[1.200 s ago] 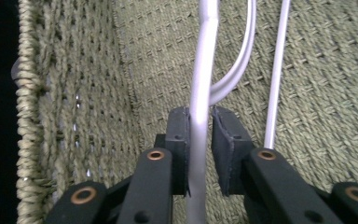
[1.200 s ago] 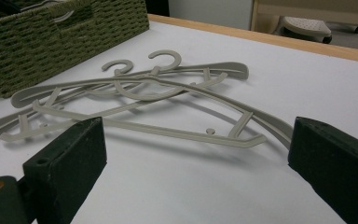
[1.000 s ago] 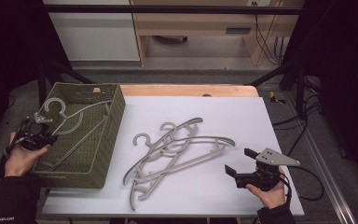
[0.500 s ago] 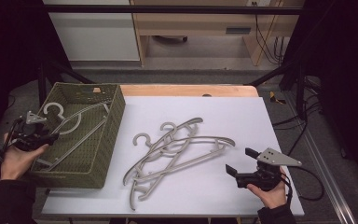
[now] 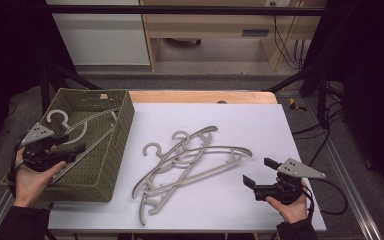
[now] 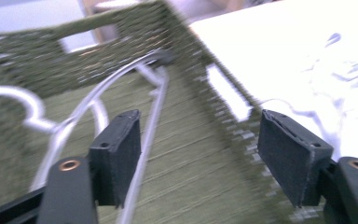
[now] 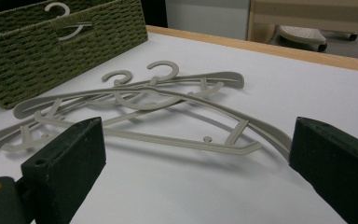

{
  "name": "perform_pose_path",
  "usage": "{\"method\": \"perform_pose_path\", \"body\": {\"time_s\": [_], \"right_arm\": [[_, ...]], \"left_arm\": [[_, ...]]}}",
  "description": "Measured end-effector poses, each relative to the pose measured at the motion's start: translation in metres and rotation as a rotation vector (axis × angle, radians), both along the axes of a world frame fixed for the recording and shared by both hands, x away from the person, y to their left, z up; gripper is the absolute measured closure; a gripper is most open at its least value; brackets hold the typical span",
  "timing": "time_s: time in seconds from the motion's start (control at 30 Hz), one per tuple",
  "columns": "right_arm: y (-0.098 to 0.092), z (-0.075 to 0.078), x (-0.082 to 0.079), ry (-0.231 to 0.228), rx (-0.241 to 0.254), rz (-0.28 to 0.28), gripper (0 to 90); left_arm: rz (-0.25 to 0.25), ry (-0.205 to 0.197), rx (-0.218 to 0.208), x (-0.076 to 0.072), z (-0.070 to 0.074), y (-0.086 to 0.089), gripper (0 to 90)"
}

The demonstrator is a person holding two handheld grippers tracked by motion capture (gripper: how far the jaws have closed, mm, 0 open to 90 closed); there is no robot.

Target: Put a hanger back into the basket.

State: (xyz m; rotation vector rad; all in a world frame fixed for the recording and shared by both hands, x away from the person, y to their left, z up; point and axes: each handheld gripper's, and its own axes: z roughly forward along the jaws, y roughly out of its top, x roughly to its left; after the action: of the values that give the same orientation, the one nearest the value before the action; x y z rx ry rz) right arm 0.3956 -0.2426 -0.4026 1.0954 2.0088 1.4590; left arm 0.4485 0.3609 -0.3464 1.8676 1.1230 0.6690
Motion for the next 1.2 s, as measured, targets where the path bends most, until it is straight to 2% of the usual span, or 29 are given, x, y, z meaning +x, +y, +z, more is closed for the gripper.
{"method": "perform_pose_path", "body": {"time_s": [0.07, 0.17, 0.3, 0.4, 0.63, 0.93, 1.03, 1.2], "right_arm": [[-0.001, 0.000, 0.000, -0.002, 0.002, -0.005, 3.6], [-0.001, 0.001, -0.001, -0.005, 0.008, -0.006, 3.5], [-0.002, 0.002, -0.002, -0.014, 0.010, -0.005, 3.2], [-0.003, 0.002, -0.002, -0.020, 0.010, -0.002, 3.2], [-0.003, 0.003, -0.002, -0.018, 0.015, -0.001, 3.2], [-0.003, 0.003, -0.002, -0.017, 0.006, -0.001, 3.3], [-0.003, 0.003, -0.002, -0.014, 0.003, 0.004, 3.3], [-0.002, 0.005, -0.004, -0.015, 0.008, 0.004, 3.5]], "left_arm": [[-0.030, -0.024, -0.038, -0.006, 0.000, -0.009, 22.9], [-0.081, -0.055, -0.085, -0.016, 0.000, -0.024, 19.1], [-0.132, -0.077, -0.104, -0.027, -0.003, -0.044, 11.7], [-0.160, -0.081, -0.098, -0.033, -0.006, -0.059, 8.4], [-0.236, -0.074, -0.076, -0.035, -0.014, -0.090, 9.1], [-0.307, -0.026, -0.019, -0.025, -0.020, -0.124, 11.2], [-0.320, -0.018, -0.004, -0.019, -0.022, -0.135, 11.6], [-0.338, 0.019, 0.030, -0.008, -0.028, -0.151, 12.6]]}}
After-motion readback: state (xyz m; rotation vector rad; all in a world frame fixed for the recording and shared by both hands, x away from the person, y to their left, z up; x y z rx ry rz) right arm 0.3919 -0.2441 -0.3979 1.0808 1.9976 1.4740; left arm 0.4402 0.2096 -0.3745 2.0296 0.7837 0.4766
